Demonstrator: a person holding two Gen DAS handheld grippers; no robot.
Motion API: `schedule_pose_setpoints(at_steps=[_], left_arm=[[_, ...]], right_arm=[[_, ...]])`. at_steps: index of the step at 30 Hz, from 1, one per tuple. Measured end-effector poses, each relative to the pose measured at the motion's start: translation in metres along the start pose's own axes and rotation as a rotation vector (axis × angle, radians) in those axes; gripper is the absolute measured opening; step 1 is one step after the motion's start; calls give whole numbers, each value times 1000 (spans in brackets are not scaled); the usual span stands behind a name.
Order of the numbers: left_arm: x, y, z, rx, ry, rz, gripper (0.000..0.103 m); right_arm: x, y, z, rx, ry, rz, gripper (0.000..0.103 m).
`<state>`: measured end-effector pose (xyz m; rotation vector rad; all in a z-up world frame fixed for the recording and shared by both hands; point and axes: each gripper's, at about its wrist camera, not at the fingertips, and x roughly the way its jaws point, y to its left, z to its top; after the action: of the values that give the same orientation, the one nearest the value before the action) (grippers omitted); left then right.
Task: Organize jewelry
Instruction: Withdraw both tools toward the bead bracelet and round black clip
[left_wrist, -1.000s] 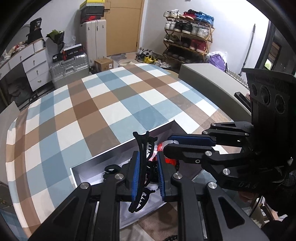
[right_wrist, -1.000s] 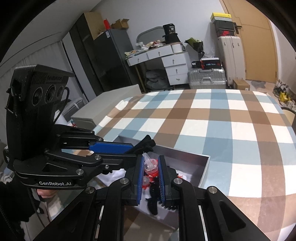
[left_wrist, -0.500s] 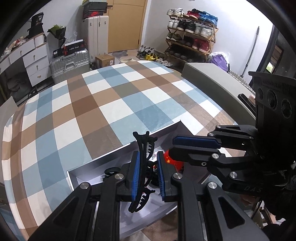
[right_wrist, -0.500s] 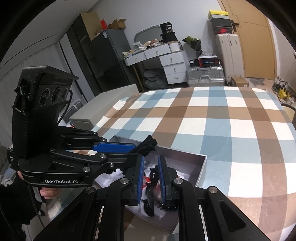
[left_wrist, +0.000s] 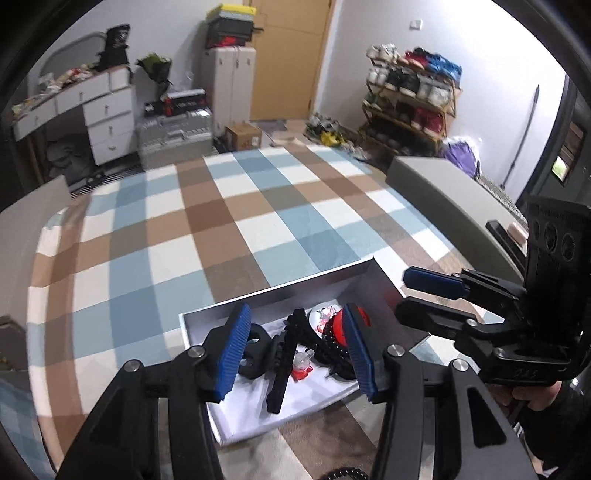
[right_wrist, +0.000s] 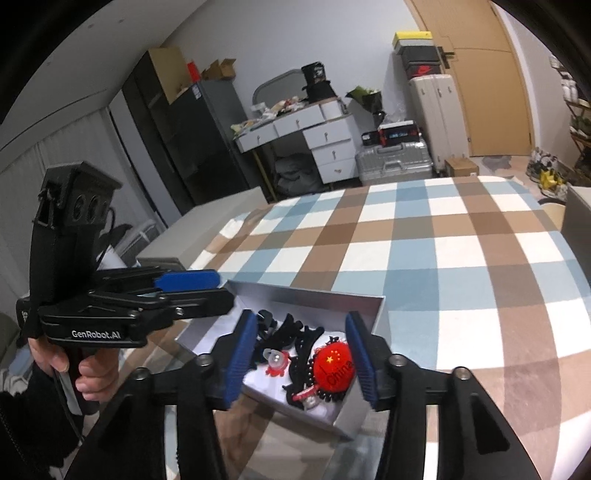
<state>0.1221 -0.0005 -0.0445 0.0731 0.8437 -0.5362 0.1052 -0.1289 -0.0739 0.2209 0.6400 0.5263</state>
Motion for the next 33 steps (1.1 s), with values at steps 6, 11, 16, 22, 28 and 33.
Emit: schedule_pose_setpoints(at_steps=[6,11,16,22,28,33], left_arm=[[-28,-7,-9,-26,-81,59,51],[-44,-11,-18,-59,-145,107,57],[-62,-14,-30,-91,-201,144,67],[-76,-12,-48,-165,-258,201,79],[-77,-11,-70,-210,-266,230,82],[-70,-10,-94,-264,-227,267,86]], right_arm=[[-24,13,-3,-21,-48,3,70],[-42,30,-9,-50,-78,19,79],[-55,43,-16,-72,-88,28,86],[-64,52,-29,-86,-84,40,94],[-68,62,-48,-117,-55,45,101],[-64,69,-69,-137,1,67,102]])
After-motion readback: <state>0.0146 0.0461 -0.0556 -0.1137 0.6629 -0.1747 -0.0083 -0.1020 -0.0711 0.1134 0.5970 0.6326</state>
